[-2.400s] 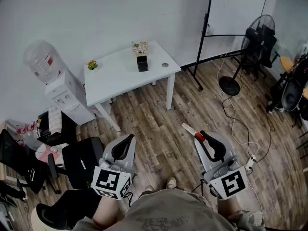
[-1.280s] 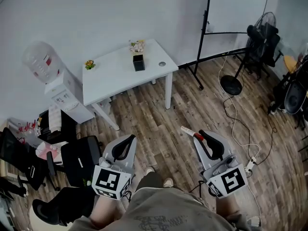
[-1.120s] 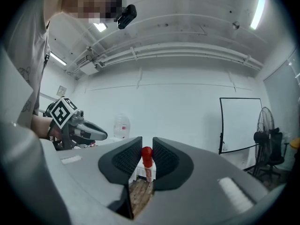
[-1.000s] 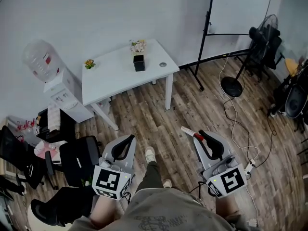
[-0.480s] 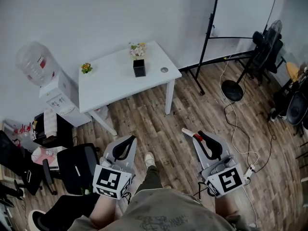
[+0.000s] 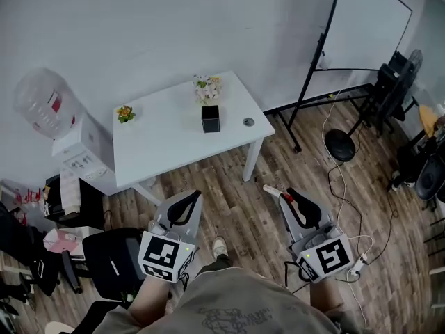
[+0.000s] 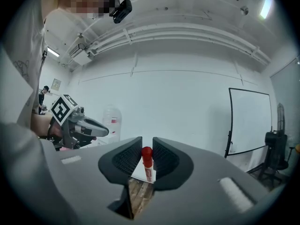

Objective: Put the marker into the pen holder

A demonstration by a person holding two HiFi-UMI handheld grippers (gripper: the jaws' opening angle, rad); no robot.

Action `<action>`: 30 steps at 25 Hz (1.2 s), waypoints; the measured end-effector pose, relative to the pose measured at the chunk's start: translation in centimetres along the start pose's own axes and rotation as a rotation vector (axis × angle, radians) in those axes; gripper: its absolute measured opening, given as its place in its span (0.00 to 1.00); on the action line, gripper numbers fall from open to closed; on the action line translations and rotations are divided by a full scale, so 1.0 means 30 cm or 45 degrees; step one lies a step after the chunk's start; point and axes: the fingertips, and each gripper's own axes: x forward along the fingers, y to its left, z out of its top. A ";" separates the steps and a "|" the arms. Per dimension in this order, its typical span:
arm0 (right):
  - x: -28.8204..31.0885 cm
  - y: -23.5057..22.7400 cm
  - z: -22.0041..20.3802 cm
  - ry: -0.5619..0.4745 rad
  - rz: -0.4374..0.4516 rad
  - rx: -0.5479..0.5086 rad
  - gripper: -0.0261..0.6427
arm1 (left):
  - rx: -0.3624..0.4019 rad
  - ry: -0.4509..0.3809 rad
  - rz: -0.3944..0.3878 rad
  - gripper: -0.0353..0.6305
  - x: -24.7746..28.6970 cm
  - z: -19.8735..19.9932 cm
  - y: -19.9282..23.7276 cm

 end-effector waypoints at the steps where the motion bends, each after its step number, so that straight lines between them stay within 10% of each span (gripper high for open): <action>1: 0.047 -0.010 0.011 -0.002 0.000 -0.006 0.19 | -0.005 0.002 0.000 0.05 0.022 0.005 0.039; 30: 0.814 -0.245 -0.021 0.009 0.145 -0.036 0.19 | -0.049 0.080 0.078 0.05 0.480 -0.037 0.540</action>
